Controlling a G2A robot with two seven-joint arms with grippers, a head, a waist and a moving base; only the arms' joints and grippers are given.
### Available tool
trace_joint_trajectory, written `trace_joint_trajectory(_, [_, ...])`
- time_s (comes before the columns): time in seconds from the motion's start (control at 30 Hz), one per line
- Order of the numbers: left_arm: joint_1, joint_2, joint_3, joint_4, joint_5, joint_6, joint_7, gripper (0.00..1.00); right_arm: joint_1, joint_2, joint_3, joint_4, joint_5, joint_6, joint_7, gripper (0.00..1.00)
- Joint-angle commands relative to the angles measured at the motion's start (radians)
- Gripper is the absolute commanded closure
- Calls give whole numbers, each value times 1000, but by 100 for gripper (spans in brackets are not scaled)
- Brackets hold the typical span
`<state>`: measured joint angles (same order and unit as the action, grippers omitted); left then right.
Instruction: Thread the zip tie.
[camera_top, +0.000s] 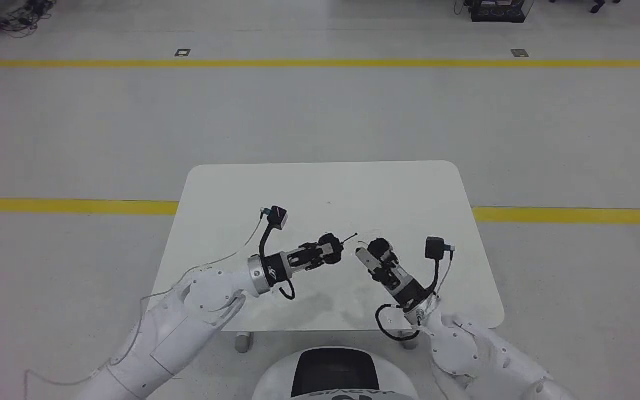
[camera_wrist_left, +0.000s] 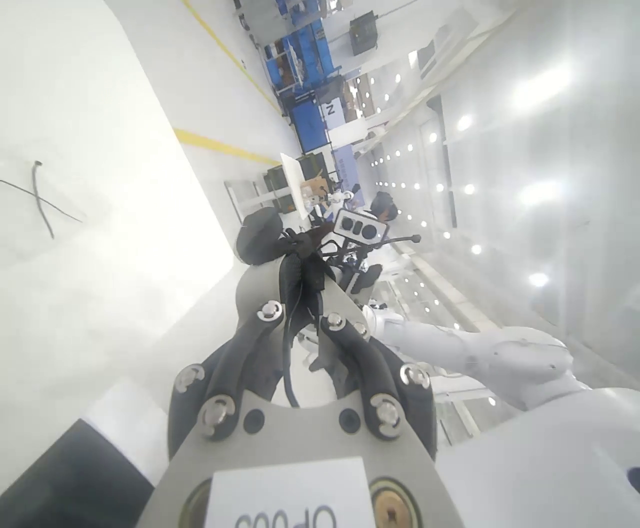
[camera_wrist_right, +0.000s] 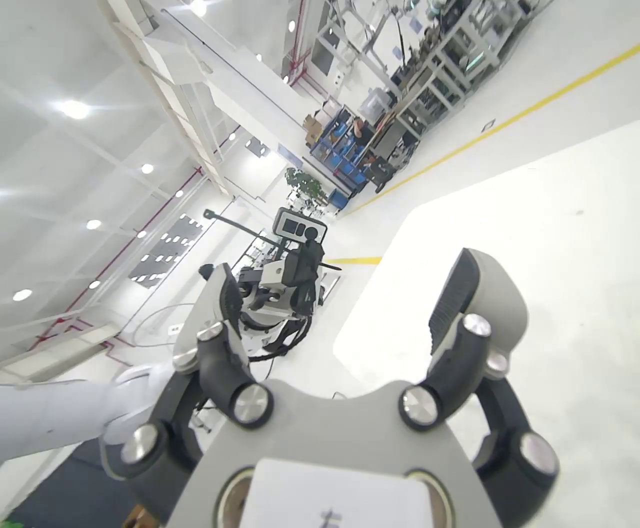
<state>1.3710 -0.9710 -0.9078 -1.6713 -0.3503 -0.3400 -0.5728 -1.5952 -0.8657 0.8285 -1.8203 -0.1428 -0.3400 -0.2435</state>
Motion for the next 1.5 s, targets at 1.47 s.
trace_joint_trajectory(1.47, [-50, -147, -10, 188, -417, 0, -589, 100, 145, -217, 339, 493, 1052, 112, 1634, 0])
